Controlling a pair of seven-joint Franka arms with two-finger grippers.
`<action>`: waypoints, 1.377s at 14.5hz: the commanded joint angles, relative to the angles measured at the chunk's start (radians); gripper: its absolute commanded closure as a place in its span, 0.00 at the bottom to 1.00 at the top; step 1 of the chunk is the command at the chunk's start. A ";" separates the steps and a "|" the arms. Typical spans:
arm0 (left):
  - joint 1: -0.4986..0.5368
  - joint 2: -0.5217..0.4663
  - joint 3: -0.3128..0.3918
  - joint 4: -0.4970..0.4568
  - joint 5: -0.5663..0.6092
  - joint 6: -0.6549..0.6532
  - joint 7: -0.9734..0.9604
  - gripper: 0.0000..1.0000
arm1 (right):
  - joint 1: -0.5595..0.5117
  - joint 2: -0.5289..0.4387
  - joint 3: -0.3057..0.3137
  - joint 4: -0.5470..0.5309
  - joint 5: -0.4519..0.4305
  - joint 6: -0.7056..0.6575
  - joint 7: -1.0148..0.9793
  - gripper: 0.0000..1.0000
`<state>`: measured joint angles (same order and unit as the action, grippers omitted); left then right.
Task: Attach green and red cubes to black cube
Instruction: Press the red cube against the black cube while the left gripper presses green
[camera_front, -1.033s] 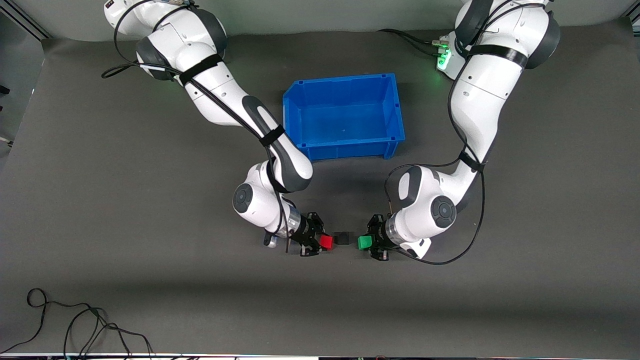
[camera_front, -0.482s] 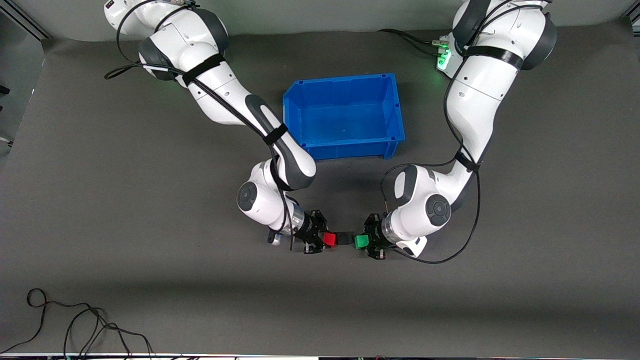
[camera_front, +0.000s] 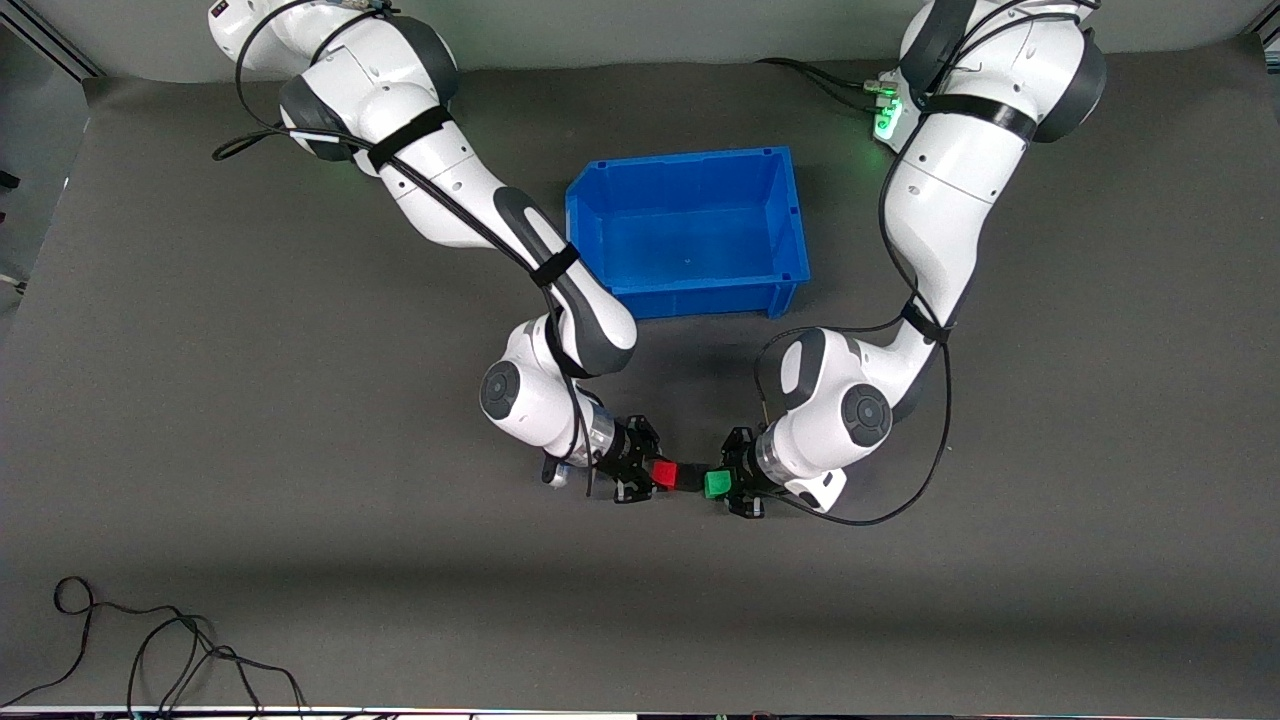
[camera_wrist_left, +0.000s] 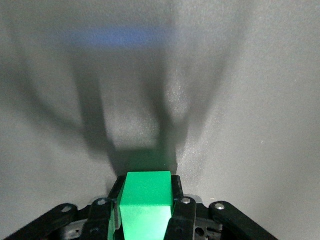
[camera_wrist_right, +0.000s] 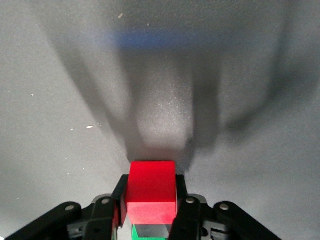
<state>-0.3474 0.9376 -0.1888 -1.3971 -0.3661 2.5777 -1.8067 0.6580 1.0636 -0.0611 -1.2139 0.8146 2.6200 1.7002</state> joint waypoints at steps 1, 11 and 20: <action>-0.022 0.017 0.014 0.026 -0.007 0.015 -0.033 1.00 | 0.011 0.022 -0.003 0.033 0.014 0.014 0.013 0.84; -0.021 0.007 0.015 0.023 0.090 -0.005 -0.023 0.70 | 0.020 0.022 0.003 0.033 0.014 0.012 0.013 0.82; -0.013 -0.005 0.015 0.020 0.130 -0.108 -0.008 0.76 | 0.018 0.022 0.003 0.030 0.014 0.012 0.015 0.82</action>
<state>-0.3522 0.9412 -0.1876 -1.3720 -0.2494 2.5195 -1.8111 0.6695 1.0652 -0.0544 -1.2139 0.8145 2.6209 1.7002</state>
